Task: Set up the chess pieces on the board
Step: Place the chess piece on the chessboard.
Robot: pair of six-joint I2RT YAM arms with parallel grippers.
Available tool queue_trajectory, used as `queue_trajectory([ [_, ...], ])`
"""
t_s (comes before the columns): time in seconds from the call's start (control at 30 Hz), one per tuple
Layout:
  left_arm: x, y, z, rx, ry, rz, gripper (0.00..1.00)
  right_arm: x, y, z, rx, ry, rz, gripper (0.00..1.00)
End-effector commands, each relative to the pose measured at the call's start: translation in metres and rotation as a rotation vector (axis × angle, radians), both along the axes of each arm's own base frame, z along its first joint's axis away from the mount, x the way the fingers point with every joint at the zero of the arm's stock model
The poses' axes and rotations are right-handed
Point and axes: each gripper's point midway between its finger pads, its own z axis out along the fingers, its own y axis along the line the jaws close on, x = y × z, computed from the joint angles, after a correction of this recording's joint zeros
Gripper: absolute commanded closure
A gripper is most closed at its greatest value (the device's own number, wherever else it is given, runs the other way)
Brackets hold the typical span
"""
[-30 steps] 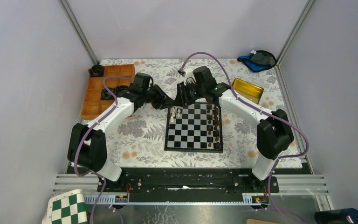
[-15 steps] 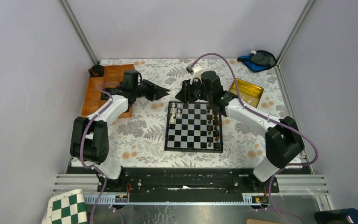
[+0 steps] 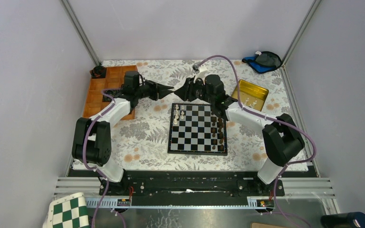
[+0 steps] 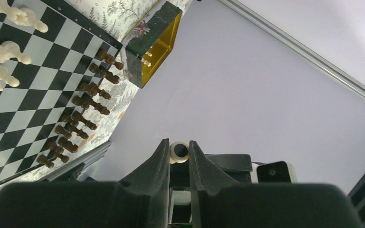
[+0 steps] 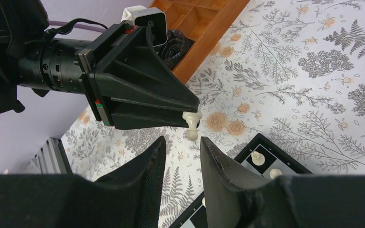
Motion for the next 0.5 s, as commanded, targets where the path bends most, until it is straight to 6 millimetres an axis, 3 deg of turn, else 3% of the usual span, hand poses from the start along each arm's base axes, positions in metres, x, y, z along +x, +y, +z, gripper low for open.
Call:
queue_trajectory([
  [0.0, 0.002, 0.0028, 0.0102, -0.068, -0.023, -0.002, 1.0, 0.0099, 0.0109, 0.0304, 0.104, -0.067, -0.007, 0.61],
  [0.47, 0.0023, 0.0029, 0.0113, -0.079, -0.025, -0.008, 1.0, 0.017, 0.016, 0.0233, 0.105, -0.055, -0.007, 0.68],
])
